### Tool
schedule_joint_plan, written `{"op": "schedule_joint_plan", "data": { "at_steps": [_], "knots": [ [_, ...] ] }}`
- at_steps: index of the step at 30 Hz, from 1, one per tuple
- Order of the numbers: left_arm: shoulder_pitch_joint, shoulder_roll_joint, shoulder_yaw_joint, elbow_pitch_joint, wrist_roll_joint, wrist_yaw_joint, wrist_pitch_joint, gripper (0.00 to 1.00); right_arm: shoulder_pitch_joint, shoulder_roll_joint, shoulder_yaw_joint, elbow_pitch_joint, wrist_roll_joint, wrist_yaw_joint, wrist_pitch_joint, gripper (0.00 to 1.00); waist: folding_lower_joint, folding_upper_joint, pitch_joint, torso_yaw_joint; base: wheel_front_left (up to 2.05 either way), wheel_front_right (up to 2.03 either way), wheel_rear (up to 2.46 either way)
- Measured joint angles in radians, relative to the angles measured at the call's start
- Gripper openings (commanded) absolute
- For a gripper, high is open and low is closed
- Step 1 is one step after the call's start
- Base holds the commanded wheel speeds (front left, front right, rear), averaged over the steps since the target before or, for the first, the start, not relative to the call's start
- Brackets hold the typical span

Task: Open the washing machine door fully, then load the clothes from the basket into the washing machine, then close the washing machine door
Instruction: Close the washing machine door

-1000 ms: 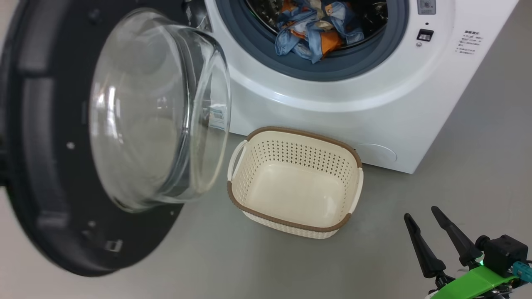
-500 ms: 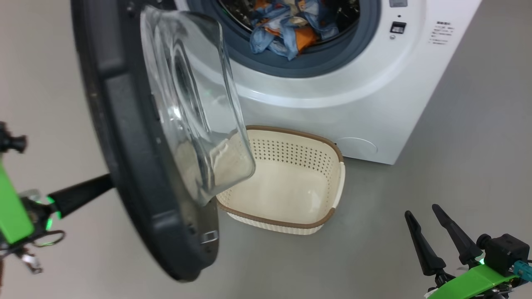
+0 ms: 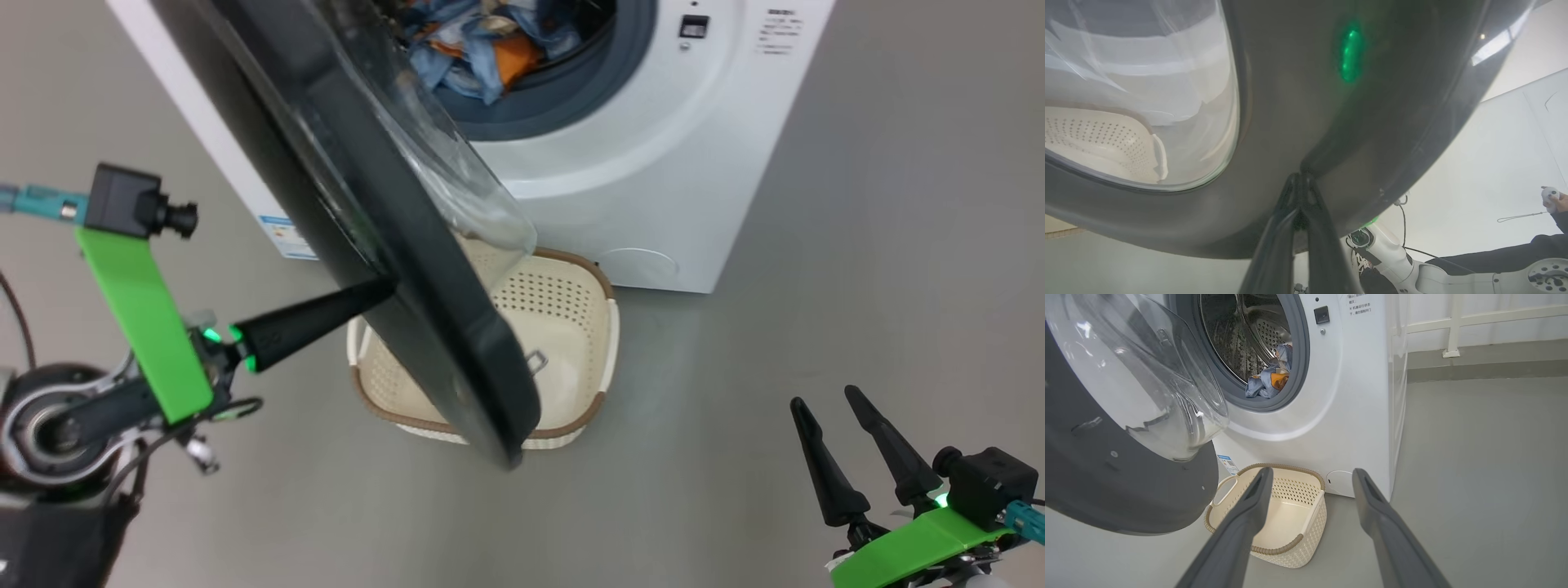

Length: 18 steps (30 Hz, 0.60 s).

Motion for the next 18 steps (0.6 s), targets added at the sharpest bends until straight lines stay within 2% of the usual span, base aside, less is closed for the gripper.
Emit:
{"op": "schedule_joint_plan", "data": {
  "at_steps": [6, 18],
  "knots": [
    [-0.084, -0.07, -0.03, 0.066, 0.034, 0.0, -0.064, 0.0, -0.022, 0.009, 0.001, -0.003, 0.0, 0.0, 0.0, 1.0, 0.0, 0.0, 0.019, -0.063, 0.0, 0.0, 0.0],
    [-0.148, -0.093, -0.032, 0.144, 0.061, -0.001, -0.145, 0.0, -0.036, 0.026, -0.003, -0.002, -0.011, 0.0, 0.0, 1.0, 0.0, 0.0, 0.033, -0.123, 0.0, 0.0, 0.0]
  ]
}}
